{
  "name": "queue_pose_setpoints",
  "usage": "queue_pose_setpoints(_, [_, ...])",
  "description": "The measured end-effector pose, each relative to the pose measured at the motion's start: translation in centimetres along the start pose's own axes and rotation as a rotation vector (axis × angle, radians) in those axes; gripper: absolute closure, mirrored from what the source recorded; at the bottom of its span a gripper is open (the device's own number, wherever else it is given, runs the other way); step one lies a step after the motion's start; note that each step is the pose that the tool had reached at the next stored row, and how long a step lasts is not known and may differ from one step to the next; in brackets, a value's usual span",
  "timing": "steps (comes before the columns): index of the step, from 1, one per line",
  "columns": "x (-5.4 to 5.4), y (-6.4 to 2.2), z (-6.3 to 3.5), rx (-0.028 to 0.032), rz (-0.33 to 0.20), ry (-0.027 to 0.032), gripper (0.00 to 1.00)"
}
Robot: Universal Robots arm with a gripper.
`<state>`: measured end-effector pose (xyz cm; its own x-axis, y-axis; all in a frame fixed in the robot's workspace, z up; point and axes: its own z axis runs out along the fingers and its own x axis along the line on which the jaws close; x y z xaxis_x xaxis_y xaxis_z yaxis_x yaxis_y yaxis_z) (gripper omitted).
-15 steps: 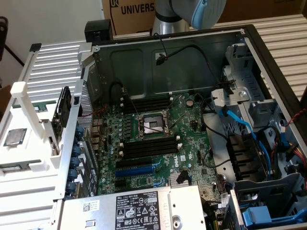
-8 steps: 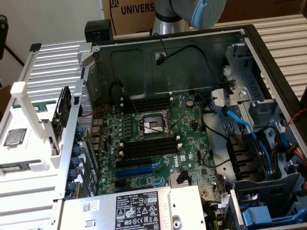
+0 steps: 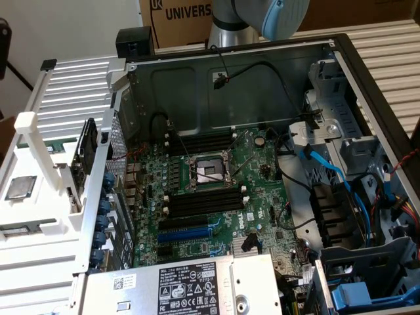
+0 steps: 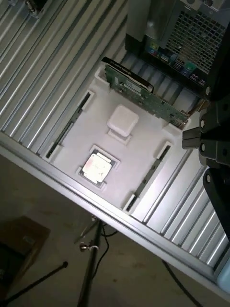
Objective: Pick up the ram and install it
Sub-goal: 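Pick up the ram and move it above insertion slot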
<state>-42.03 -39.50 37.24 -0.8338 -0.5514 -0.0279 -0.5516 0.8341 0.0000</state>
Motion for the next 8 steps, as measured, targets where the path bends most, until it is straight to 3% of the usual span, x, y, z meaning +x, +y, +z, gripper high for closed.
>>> queue_pose_setpoints(8, [0.00,0.00,0.00,-0.0040,-0.146,0.0002,0.90])
